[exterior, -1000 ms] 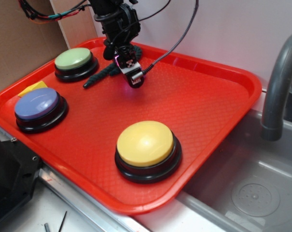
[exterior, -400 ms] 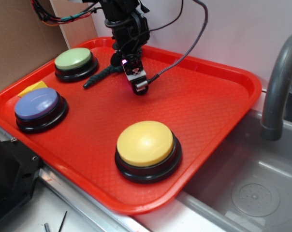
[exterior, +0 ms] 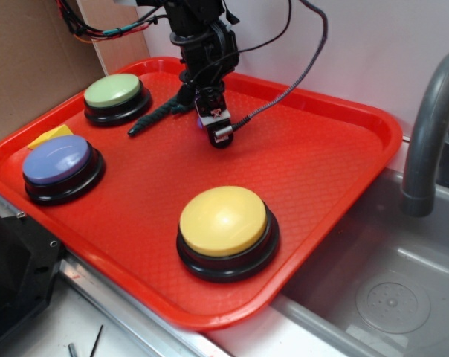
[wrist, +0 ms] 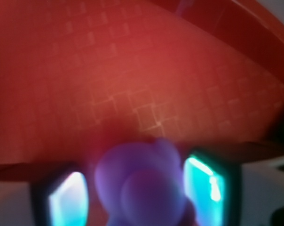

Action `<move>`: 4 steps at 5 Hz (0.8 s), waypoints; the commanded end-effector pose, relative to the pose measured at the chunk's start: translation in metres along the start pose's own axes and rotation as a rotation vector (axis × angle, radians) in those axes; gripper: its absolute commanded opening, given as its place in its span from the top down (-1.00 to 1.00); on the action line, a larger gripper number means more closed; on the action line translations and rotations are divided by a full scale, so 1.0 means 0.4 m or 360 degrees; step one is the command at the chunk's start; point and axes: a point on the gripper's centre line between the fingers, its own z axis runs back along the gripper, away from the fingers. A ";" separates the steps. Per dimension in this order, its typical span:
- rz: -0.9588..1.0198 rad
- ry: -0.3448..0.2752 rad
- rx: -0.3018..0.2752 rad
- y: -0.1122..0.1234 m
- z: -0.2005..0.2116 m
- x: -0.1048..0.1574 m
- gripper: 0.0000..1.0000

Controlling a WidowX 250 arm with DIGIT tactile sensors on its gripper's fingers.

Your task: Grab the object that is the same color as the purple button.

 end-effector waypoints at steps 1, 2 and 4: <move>0.0004 -0.0034 0.0046 -0.032 0.063 0.020 1.00; 0.0137 -0.0120 0.0016 -0.078 0.194 -0.018 1.00; 0.0805 0.0061 -0.0010 -0.094 0.359 -0.097 1.00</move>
